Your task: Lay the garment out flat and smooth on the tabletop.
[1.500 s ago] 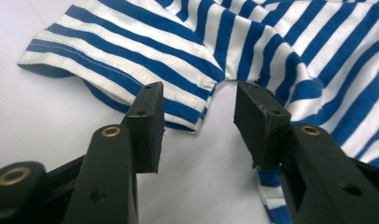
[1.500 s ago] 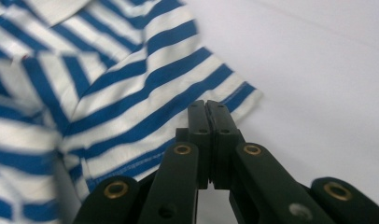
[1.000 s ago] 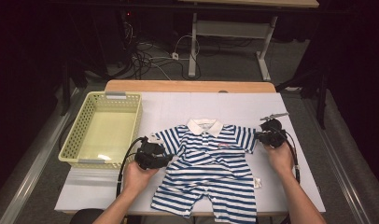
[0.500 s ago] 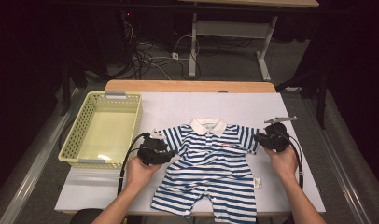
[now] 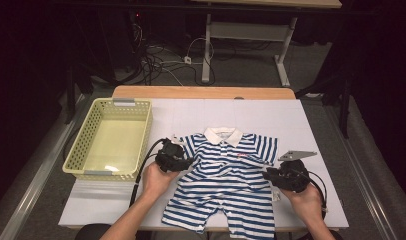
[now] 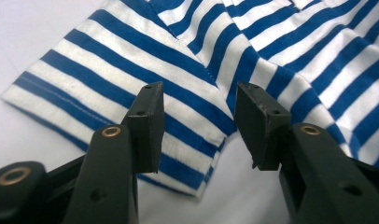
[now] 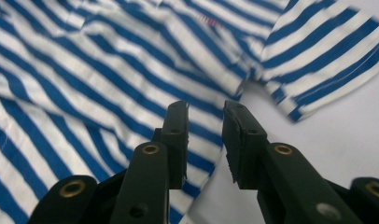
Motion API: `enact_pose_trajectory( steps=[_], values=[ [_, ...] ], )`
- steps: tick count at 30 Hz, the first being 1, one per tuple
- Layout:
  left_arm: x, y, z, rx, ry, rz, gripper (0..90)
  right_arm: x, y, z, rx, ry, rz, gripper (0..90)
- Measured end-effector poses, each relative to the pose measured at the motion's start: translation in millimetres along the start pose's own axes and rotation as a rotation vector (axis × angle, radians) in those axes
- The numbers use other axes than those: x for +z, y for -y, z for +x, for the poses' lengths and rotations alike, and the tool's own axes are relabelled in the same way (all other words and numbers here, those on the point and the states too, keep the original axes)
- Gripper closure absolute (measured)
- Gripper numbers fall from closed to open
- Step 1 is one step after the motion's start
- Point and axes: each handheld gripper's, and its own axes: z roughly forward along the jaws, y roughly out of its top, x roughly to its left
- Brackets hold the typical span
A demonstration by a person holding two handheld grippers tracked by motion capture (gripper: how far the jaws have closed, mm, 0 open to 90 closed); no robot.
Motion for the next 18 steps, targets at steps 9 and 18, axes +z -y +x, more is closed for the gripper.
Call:
enact_pose_trajectory(
  steps=[9, 18],
  values=[
    [5.7, -8.2, -4.0, 0.046, 0.038, 0.049, 83.5, 18.4, 6.0, 11.4, -0.086, 0.007, 0.095, 87.3],
    [-6.7, -9.8, 11.8, -0.013, -0.042, 0.011, 83.7, 13.0, 9.1, 12.2, -0.112, 0.005, 0.122, 90.0]
  ],
)
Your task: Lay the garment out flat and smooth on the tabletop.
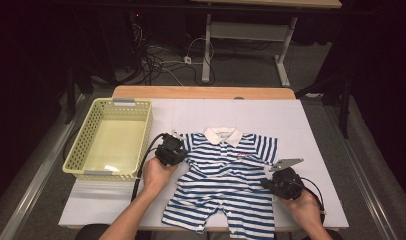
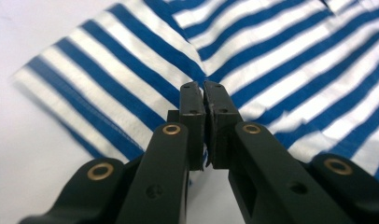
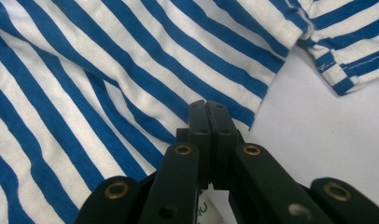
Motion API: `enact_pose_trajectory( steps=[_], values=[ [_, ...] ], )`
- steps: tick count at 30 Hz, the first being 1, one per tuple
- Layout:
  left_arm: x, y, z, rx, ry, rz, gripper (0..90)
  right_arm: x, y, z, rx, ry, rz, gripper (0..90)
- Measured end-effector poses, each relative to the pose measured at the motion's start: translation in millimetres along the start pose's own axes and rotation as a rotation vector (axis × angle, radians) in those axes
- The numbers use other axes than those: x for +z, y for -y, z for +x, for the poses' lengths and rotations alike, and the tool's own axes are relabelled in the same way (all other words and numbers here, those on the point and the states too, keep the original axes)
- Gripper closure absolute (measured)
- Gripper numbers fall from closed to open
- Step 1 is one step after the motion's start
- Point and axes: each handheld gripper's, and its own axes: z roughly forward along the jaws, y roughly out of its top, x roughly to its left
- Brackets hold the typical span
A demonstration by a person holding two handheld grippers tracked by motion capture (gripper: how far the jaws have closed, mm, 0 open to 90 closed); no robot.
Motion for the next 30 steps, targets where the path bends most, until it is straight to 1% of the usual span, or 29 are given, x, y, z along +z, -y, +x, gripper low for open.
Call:
enact_pose_trajectory(
  steps=[1, 2, 4, 5, 8, 10, 12, 14, 15, 16, 18, 21, 22, 24, 25, 26, 27, 29, 30],
  values=[
    [-1.7, 0.1, -1.8, 0.009, 0.003, -0.009, 79.9, 0.1, -0.2, 0.3, -0.001, 0.003, -0.001, 90.0],
    [-3.7, 0.3, -4.5, 0.018, 0.011, -0.015, 74.0, 0.3, -0.5, 0.6, 0.000, 0.007, -0.003, 90.0],
    [-9.0, 1.0, -12.0, 0.041, 0.032, -0.027, 66.4, -0.4, -0.7, 1.7, 0.010, 0.014, -0.013, 85.8],
    [-12.9, 1.8, -16.3, 0.051, 0.044, -0.038, 63.4, -1.3, -0.8, 1.4, 0.012, 0.010, -0.027, 83.9],
    [-27.7, 6.1, -29.4, 0.077, 0.097, -0.072, 58.2, -6.0, -1.0, 4.4, 0.037, -0.009, -0.066, 78.6],
    [-37.1, 11.6, -38.7, 0.096, 0.132, -0.087, 56.6, -7.3, -2.0, 7.5, 0.036, -0.028, -0.082, 76.9],
    [-42.7, 19.3, -47.6, 0.125, 0.156, -0.077, 55.1, -6.1, -3.7, 11.3, 0.028, -0.034, -0.090, 74.9],
    [-43.7, 28.1, -54.5, 0.141, 0.182, -0.064, 52.0, -3.8, -6.6, 14.8, 0.025, -0.033, -0.089, 72.6],
    [-43.0, 32.1, -57.2, 0.146, 0.187, -0.059, 50.0, -2.5, -8.2, 15.8, 0.020, -0.033, -0.088, 71.8],
    [-41.9, 35.7, -58.9, 0.159, 0.183, -0.050, 48.4, -1.5, -9.6, 16.5, 0.022, -0.034, -0.088, 70.9],
    [-37.1, 40.7, -60.9, 0.165, 0.170, -0.030, 47.0, 0.7, -11.8, 17.5, 0.026, -0.029, -0.093, 68.6],
    [-27.0, 44.2, -60.0, 0.155, 0.167, 0.010, 47.0, 3.9, -12.4, 16.8, 0.027, -0.028, -0.085, 66.6],
    [-23.6, 44.7, -59.9, 0.157, 0.157, 0.025, 46.9, 5.6, -11.9, 16.6, 0.028, -0.029, -0.082, 66.6],
    [-18.5, 45.2, -60.9, 0.161, 0.150, 0.054, 48.4, 8.8, -10.7, 16.3, 0.023, -0.027, -0.063, 68.7],
    [-17.4, 45.6, -61.8, 0.170, 0.145, 0.065, 51.9, 10.4, -10.4, 16.2, 0.019, -0.034, -0.053, 71.5],
    [-18.0, 46.0, -63.1, 0.188, 0.137, 0.064, 57.3, 11.2, -10.2, 16.7, 0.010, -0.034, -0.047, 74.4],
    [-18.8, 45.9, -63.5, 0.200, 0.144, 0.074, 67.8, 11.2, -10.4, 17.6, -0.002, -0.034, -0.044, 78.8],
    [-20.5, 46.0, -63.7, 0.207, 0.160, 0.103, 82.6, 11.4, -10.8, 20.0, -0.028, -0.037, -0.034, 88.2],
    [-21.5, 46.1, -64.2, 0.208, 0.162, 0.114, 85.3, 11.3, -10.9, 21.4, -0.037, -0.040, -0.029, 89.8]
  ],
)
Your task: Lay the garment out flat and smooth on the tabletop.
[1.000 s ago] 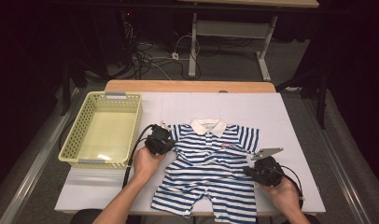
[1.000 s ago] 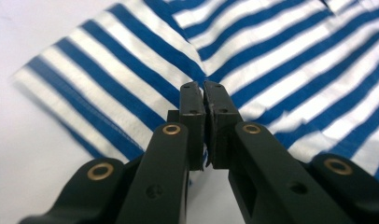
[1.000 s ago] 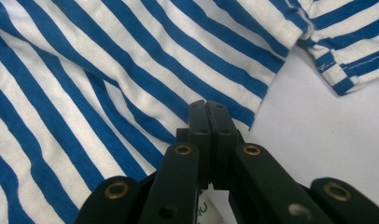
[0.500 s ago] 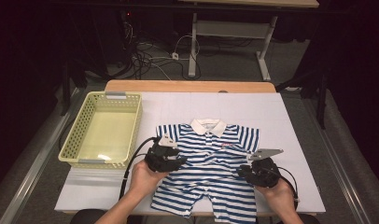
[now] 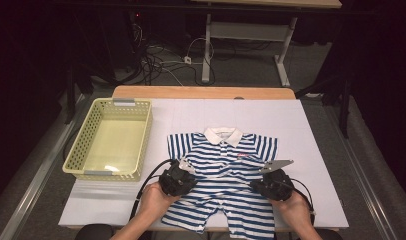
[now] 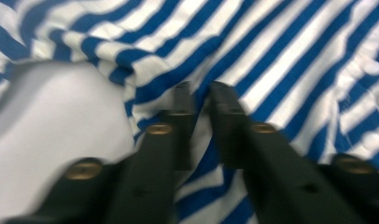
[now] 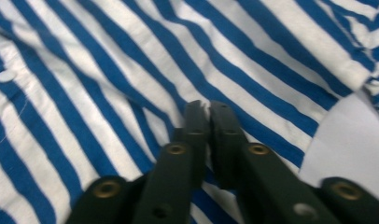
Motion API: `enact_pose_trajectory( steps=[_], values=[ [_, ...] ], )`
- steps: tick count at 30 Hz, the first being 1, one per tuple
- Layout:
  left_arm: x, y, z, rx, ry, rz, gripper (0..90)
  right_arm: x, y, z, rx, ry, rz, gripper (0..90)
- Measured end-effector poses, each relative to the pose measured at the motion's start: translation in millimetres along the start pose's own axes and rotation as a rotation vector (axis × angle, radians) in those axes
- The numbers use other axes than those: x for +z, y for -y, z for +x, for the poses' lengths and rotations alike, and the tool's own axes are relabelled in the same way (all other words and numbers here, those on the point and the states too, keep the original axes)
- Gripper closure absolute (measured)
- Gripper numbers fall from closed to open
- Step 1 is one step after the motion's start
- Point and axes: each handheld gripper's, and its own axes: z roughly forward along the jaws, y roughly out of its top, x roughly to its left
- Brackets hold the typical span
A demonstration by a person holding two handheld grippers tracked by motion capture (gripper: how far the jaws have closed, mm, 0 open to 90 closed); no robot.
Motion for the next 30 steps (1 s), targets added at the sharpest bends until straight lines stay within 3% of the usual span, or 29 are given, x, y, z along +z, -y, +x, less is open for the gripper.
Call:
enact_pose_trajectory(
  steps=[5, 11, 12, 14, 18, 21, 25, 30],
  values=[
    [-4.5, 3.0, -4.6, -0.013, 0.033, 0.036, 86.2, -2.9, 2.0, 1.7, -0.022, -0.007, 0.013, 90.0],
    [-11.1, 11.4, -12.1, -0.014, 0.059, 0.020, 85.7, -7.9, 7.0, 6.2, -0.039, -0.035, 0.026, 89.8],
    [-13.0, 11.4, -12.4, -0.014, 0.056, -0.001, 84.2, -8.8, 7.3, 6.4, -0.039, -0.042, 0.021, 87.4],
    [-17.9, 9.2, -9.8, -0.024, 0.039, -0.041, 70.9, -13.9, 5.3, 4.4, -0.027, -0.062, -0.015, 83.7],
    [-26.5, -2.8, 4.7, -0.059, -0.005, -0.112, 58.1, -29.7, -6.2, -9.2, 0.002, -0.024, -0.100, 79.8],
    [-29.2, -14.8, 19.6, -0.100, -0.022, -0.155, 54.9, -33.9, -15.5, -26.3, 0.042, 0.004, -0.138, 78.2],
    [-26.1, -30.0, 41.1, -0.154, -0.043, -0.176, 53.3, -26.3, -29.0, -51.1, 0.084, 0.036, -0.138, 76.6],
    [-16.4, -44.3, 61.9, -0.200, -0.082, -0.153, 53.2, -9.6, -42.4, -73.7, 0.126, 0.058, -0.105, 74.1]
  ],
)
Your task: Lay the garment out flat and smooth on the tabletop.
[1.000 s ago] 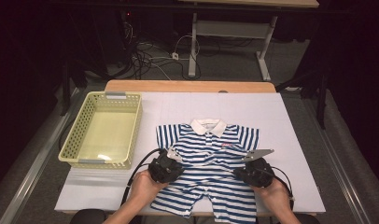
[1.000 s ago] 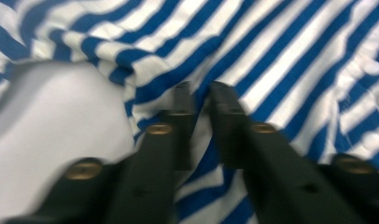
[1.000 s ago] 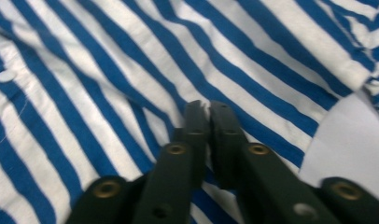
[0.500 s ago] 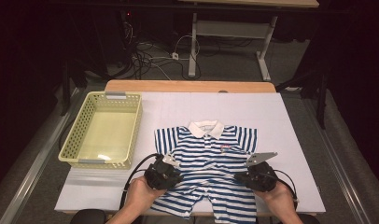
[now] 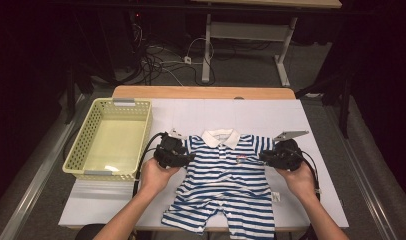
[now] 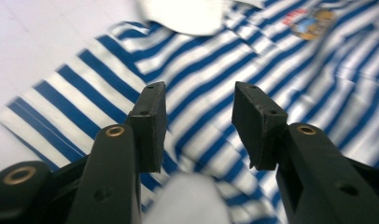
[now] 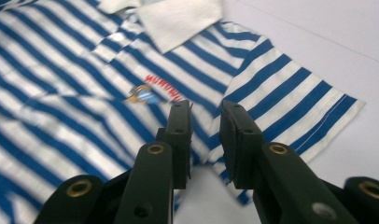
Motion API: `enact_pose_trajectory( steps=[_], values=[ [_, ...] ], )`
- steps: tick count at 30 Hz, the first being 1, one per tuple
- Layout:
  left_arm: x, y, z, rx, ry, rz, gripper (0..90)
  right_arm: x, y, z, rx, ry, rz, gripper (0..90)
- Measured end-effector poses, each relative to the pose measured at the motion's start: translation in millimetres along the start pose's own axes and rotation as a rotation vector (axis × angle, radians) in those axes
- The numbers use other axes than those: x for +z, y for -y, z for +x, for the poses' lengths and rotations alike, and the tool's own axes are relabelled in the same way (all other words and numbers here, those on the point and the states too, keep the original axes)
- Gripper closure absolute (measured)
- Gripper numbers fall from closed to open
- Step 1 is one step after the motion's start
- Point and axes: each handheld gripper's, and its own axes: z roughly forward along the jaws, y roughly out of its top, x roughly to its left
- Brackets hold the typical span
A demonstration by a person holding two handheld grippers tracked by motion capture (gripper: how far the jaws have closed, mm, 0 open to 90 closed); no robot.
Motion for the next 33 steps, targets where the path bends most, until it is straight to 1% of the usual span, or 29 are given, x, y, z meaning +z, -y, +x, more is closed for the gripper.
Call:
enact_pose_trajectory(
  steps=[1, 3, 5, 8, 11, 13, 15, 19, 21, 23, 24, 25, 26, 27, 28, 29, 30, 31, 32, 33],
  values=[
    [2.9, -2.6, 2.7, -0.004, -0.008, 0.003, 52.9, 3.6, -1.9, -2.9, 0.008, 0.002, 0.004, 73.6],
    [9.1, -6.7, 8.9, -0.019, -0.016, 0.006, 52.1, 10.9, -5.5, -7.2, 0.009, 0.013, 0.015, 72.8],
    [16.3, -11.2, 15.7, -0.031, -0.039, 0.031, 52.0, 17.5, -8.9, -11.8, 0.020, 0.016, 0.024, 71.5],
    [25.1, -16.9, 24.9, -0.052, -0.062, 0.047, 50.9, 25.8, -14.6, -18.7, 0.033, 0.031, 0.030, 70.1],
    [33.2, -22.4, 31.2, -0.070, -0.073, 0.062, 50.8, 32.7, -20.2, -23.9, 0.050, 0.036, 0.039, 67.9],
    [37.7, -25.6, 34.9, -0.075, -0.083, 0.068, 49.5, 37.5, -24.0, -26.6, 0.059, 0.040, 0.050, 65.9],
    [42.7, -28.5, 37.8, -0.083, -0.091, 0.081, 49.4, 42.0, -26.9, -28.9, 0.072, 0.049, 0.045, 64.7],
    [53.3, -32.7, 42.3, -0.090, -0.096, 0.103, 49.4, 53.7, -32.6, -32.8, 0.076, 0.064, 0.068, 61.8],
    [55.5, -33.2, 44.6, -0.097, -0.092, 0.087, 49.5, 58.9, -35.3, -34.5, 0.079, 0.070, 0.077, 60.7],
    [56.3, -33.5, 45.9, -0.101, -0.083, 0.081, 50.3, 63.4, -37.6, -35.6, 0.080, 0.077, 0.085, 59.9],
    [56.6, -33.1, 45.8, -0.091, -0.080, 0.080, 52.3, 65.6, -38.7, -36.2, 0.081, 0.073, 0.094, 59.3],
    [57.0, -32.8, 45.0, -0.077, -0.080, 0.080, 57.0, 68.2, -39.6, -36.5, 0.082, 0.067, 0.104, 58.8],
    [57.1, -32.8, 44.0, -0.062, -0.082, 0.084, 61.1, 70.1, -40.4, -35.8, 0.077, 0.072, 0.110, 59.6],
    [57.2, -32.9, 43.3, -0.044, -0.089, 0.092, 67.9, 70.8, -41.7, -34.8, 0.066, 0.080, 0.115, 61.8],
    [57.5, -33.0, 42.9, -0.031, -0.095, 0.096, 72.1, 71.5, -43.0, -33.7, 0.049, 0.079, 0.122, 67.3],
    [57.1, -34.1, 43.7, -0.028, -0.089, 0.109, 76.8, 71.6, -44.4, -32.2, 0.033, 0.077, 0.135, 73.4],
    [56.7, -35.6, 44.4, -0.034, -0.080, 0.123, 81.2, 72.2, -45.6, -30.1, 0.013, 0.089, 0.147, 78.5],
    [56.5, -37.2, 44.9, -0.035, -0.077, 0.138, 85.2, 72.7, -46.6, -28.5, 0.000, 0.080, 0.153, 84.5],
    [56.6, -38.7, 44.7, -0.036, -0.079, 0.146, 86.1, 73.1, -47.8, -26.8, -0.010, 0.080, 0.163, 88.4],
    [56.8, -39.8, 44.2, -0.034, -0.082, 0.151, 86.4, 73.6, -48.9, -25.2, -0.024, 0.090, 0.171, 89.4]
  ],
)
